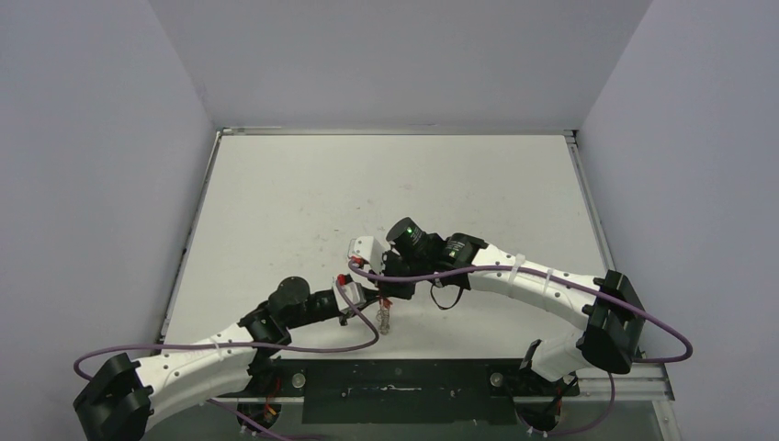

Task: Put the keys on the keyring
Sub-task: Adjust the key on the keyring.

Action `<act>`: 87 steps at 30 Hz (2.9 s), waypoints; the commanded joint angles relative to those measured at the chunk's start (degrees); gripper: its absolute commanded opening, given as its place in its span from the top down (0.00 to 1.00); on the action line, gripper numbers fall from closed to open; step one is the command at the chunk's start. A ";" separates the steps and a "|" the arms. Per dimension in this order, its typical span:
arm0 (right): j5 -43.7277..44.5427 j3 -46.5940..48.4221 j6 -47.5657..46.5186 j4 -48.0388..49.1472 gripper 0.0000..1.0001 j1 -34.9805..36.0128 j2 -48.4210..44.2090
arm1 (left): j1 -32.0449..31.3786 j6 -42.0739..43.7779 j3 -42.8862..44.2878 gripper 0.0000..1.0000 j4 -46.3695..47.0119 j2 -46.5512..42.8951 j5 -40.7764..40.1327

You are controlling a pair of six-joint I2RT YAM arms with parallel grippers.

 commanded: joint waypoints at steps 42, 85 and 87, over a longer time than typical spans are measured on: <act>-31.48 -22.39 -7.14 38.13 0.67 -9.78 -17.96 | -0.24 -4.15 -11.04 1.00 28.99 -8.49 2.44; -27.54 -18.99 -10.01 30.20 1.00 -7.94 -15.08 | -0.28 -4.68 -9.19 1.00 26.46 -7.84 3.10; -24.99 -16.61 -9.01 26.20 1.00 -7.90 -14.84 | -0.28 -4.30 -8.28 0.85 22.88 -8.85 2.14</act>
